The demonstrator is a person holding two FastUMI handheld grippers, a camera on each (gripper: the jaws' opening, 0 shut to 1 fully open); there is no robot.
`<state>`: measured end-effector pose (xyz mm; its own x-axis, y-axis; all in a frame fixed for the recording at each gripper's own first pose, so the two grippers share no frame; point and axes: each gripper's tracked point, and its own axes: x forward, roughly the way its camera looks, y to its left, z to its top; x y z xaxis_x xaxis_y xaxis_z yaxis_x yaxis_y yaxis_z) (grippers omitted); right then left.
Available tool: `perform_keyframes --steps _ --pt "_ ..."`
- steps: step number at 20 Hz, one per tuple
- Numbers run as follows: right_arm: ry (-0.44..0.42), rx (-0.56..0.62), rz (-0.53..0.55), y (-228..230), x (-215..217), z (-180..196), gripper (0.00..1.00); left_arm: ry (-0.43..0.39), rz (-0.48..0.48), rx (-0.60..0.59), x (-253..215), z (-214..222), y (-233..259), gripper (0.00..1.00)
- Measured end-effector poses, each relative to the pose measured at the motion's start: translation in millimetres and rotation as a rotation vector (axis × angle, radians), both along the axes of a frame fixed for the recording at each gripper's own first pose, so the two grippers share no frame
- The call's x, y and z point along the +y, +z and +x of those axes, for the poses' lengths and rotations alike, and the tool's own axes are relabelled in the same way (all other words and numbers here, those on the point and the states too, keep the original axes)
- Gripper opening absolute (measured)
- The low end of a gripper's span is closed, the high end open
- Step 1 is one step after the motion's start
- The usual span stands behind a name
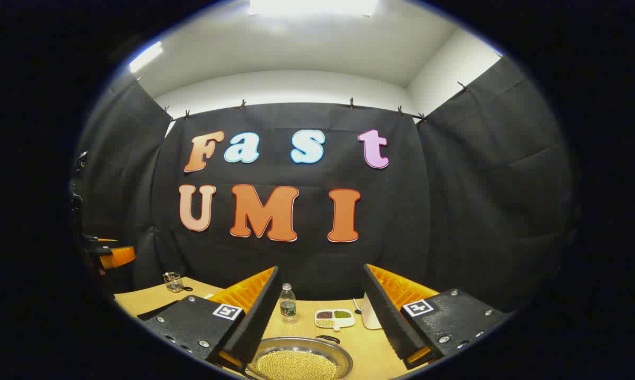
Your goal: First push the handle of the pot to place it horizontally, then grasp the pot with both hands and set it on the induction cooktop.
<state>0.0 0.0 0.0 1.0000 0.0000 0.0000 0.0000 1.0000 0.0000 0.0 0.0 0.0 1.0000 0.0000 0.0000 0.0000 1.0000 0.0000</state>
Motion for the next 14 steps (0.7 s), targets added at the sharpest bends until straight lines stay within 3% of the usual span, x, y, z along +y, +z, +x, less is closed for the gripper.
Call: perform_keyframes --steps 14 --pt "-0.008 0.042 0.029 -13.4 -30.5 -9.6 0.95 -0.028 0.013 -0.006 -19.2 -11.4 8.5 0.97"
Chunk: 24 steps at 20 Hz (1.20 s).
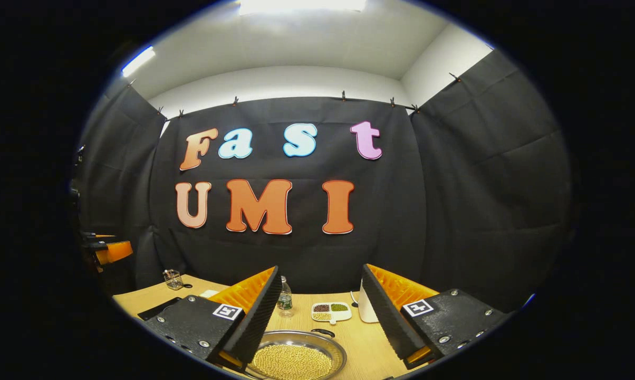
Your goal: First push the handle of the pot to place it horizontally, then grasp the pot with both hands and set it on the induction cooktop.
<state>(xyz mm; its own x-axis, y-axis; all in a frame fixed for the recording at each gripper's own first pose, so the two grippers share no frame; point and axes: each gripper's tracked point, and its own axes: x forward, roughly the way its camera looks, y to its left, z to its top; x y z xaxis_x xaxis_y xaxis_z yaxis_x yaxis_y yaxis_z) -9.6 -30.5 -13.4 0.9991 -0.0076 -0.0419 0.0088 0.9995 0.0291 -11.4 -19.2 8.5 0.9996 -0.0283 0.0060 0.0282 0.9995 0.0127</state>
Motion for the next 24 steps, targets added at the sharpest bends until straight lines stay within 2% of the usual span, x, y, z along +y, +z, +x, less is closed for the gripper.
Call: perform_keyframes --steps 5,6,7,8,11,12,14,15,16,17,18,19,20,21,24 --pt "-0.015 0.006 -0.016 0.0 -12.6 -2.8 0.95 -0.006 0.020 0.004 1.7 -3.3 1.1 0.97" --pt "-0.026 0.003 -0.026 0.9 -16.2 -3.0 1.00 -0.006 0.023 0.013 4.2 -9.0 -0.6 0.97" --pt "-0.035 0.003 -0.028 0.6 -18.5 -4.1 1.00 -0.006 0.021 0.015 8.3 -16.4 -0.6 0.97" --pt "-0.039 0.006 -0.020 -1.8 -19.9 -6.3 0.95 -0.004 0.015 0.014 12.4 -23.1 1.1 0.97" --pt "-0.023 0.030 0.028 -12.9 -15.0 -9.2 0.95 0.013 -0.005 0.012 23.7 -23.4 1.1 0.97" --pt "-0.016 0.042 0.036 -17.8 -13.1 -9.8 0.99 0.020 -0.010 0.016 27.2 -23.7 -1.7 0.97" --pt "-0.009 0.052 0.031 -25.8 -12.3 -11.7 0.88 0.026 -0.014 0.023 30.6 -25.0 -5.6 0.97" --pt "-0.001 0.056 0.019 -30.8 -10.4 -12.3 0.75 0.030 -0.016 0.025 32.9 -26.2 -6.0 0.97" --pt "0.007 0.065 0.007 -36.5 -8.1 -13.6 0.69 0.032 -0.017 0.025 34.2 -25.9 -6.8 0.97" --pt "0.014 0.076 -0.006 -43.7 -5.3 -15.4 0.58 0.034 -0.018 0.025 36.0 -26.7 -6.7 0.97" --pt "0.022 0.086 -0.017 -50.2 -2.8 -17.4 0.53 0.034 -0.018 0.025 36.2 -25.7 -8.1 0.97" --pt "0.028 0.094 -0.021 -57.6 -0.6 -19.4 0.42 0.034 -0.019 0.025 36.8 -25.8 -10.0 0.97" --pt "0.033 0.105 -0.021 -65.2 1.5 -21.8 0.41 0.034 -0.019 0.026 37.1 -25.5 -10.5 0.97" --pt "0.043 0.121 -0.016 -75.1 6.0 -23.1 0.20 0.033 -0.021 0.028 37.5 -24.2 -11.5 0.97" --pt "0.090 0.196 0.012 -107.5 20.9 -31.2 0.08 0.035 -0.023 0.036 39.2 -22.6 -15.7 0.97"
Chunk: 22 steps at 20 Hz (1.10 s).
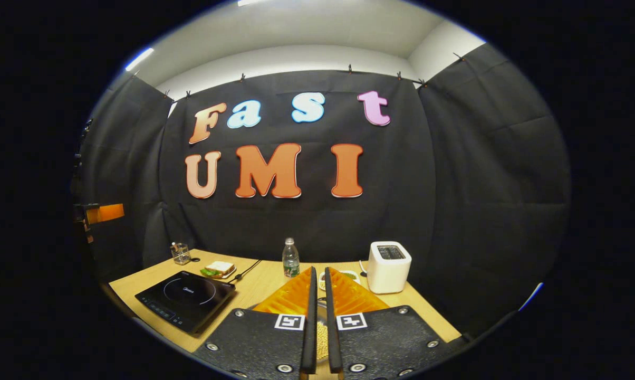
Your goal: First push the handle of the pot to place it horizontally, then grasp the pot with both hands and set it on the induction cooktop.
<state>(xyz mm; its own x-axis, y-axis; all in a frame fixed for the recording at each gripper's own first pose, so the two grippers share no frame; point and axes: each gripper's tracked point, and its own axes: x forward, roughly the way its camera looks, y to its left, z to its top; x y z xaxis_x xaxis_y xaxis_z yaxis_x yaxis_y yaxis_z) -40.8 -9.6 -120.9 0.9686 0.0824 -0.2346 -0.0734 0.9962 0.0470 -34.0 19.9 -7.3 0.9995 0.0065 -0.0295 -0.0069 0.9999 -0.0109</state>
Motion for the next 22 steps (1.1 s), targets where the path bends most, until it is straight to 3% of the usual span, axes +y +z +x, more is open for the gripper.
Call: perform_keyframes --steps 2,22 --pt "0.029 0.053 0.017 -22.1 9.1 -7.5 0.00 0.003 0.001 0.005 3.1 0.6 -2.7 0.97" --pt "0.259 0.517 -0.062 -204.3 68.8 -102.4 0.00 -0.013 -0.006 0.073 -4.8 16.7 -39.4 0.97"
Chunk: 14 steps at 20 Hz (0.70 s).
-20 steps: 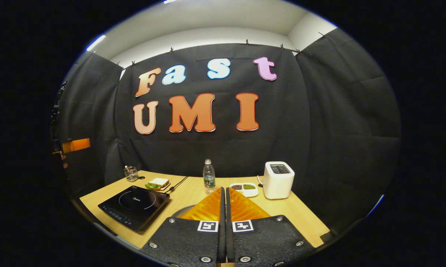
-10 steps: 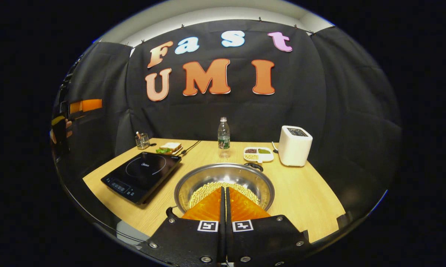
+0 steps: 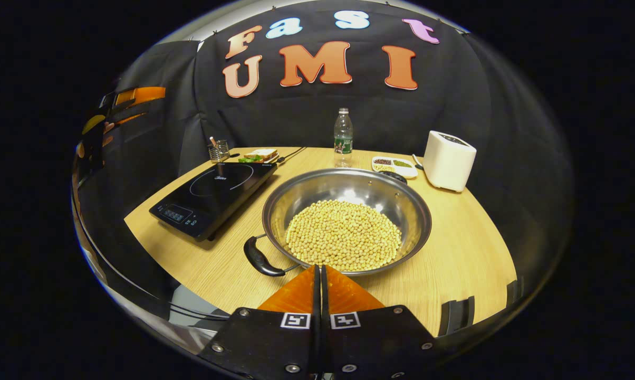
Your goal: First push the handle of the pot to place it horizontally, then grasp the pot with both hands and set it on the induction cooktop.
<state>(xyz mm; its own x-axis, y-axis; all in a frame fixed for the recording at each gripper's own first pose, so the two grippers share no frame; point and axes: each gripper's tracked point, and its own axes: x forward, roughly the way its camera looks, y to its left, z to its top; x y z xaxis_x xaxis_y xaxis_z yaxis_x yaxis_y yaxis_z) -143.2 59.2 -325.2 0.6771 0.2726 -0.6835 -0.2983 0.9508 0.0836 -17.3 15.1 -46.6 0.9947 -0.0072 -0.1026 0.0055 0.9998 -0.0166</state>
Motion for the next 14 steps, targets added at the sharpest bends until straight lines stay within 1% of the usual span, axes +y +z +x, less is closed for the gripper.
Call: perform_keyframes --steps 7,11,14 --pt "0.050 0.066 -0.003 -27.3 24.2 -10.1 0.00 -0.006 0.009 0.013 -2.6 -0.1 -6.2 0.97" --pt "0.076 0.071 0.013 -28.9 42.1 -8.7 0.00 0.002 0.016 0.015 1.4 1.1 -6.3 0.97" --pt "0.081 0.076 0.005 -34.2 48.9 -5.5 0.00 0.006 0.013 0.017 4.7 1.0 -6.7 0.97"
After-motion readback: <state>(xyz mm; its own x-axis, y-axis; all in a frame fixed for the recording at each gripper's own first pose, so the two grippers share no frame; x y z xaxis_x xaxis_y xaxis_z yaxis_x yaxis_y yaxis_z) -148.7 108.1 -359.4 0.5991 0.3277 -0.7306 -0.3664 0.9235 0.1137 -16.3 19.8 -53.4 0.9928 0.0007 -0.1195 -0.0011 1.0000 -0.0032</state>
